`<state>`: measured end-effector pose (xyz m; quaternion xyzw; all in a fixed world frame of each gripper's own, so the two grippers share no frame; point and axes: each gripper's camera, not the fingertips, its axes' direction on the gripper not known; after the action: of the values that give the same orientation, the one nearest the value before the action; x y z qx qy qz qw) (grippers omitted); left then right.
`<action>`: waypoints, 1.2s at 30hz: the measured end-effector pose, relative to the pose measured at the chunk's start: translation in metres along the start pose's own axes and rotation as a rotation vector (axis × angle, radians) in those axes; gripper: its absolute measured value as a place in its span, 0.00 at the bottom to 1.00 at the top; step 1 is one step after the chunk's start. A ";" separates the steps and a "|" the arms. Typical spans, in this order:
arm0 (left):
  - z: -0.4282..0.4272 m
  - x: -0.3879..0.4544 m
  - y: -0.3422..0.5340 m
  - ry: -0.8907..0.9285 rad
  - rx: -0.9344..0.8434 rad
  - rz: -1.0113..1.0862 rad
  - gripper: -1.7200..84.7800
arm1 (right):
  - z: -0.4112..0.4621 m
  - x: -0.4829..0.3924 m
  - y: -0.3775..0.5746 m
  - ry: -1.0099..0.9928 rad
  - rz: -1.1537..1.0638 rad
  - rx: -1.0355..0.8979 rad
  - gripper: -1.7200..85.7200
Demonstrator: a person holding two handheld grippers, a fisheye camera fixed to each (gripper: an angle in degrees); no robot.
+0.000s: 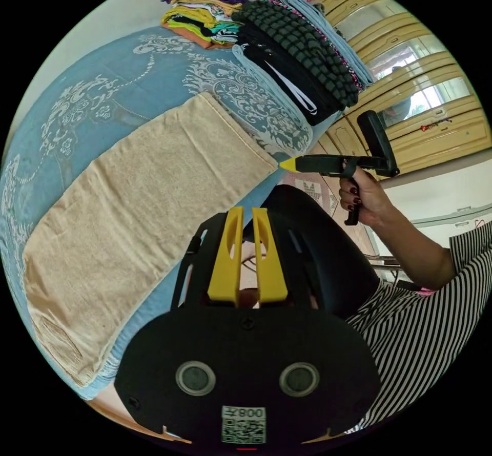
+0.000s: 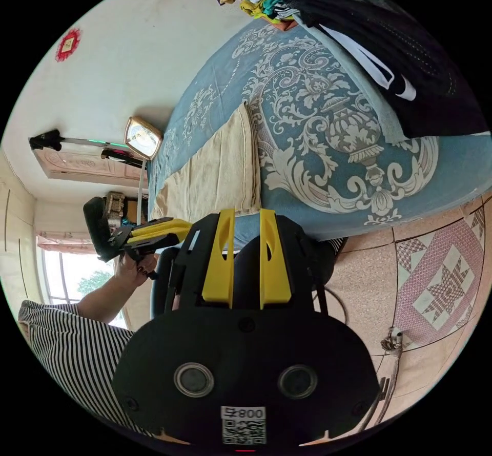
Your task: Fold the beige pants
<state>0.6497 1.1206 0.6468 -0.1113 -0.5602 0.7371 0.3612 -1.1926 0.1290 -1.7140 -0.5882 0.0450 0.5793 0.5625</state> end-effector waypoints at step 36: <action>0.048 0.193 -0.129 -0.343 -0.033 0.137 0.06 | 0.041 0.106 -0.012 -0.219 -0.060 -0.149 0.06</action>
<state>0.5370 1.2263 0.8268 -0.0276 -0.6165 0.7589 0.2077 -1.1760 0.2263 -1.7716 -0.5628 -0.0777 0.6246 0.5358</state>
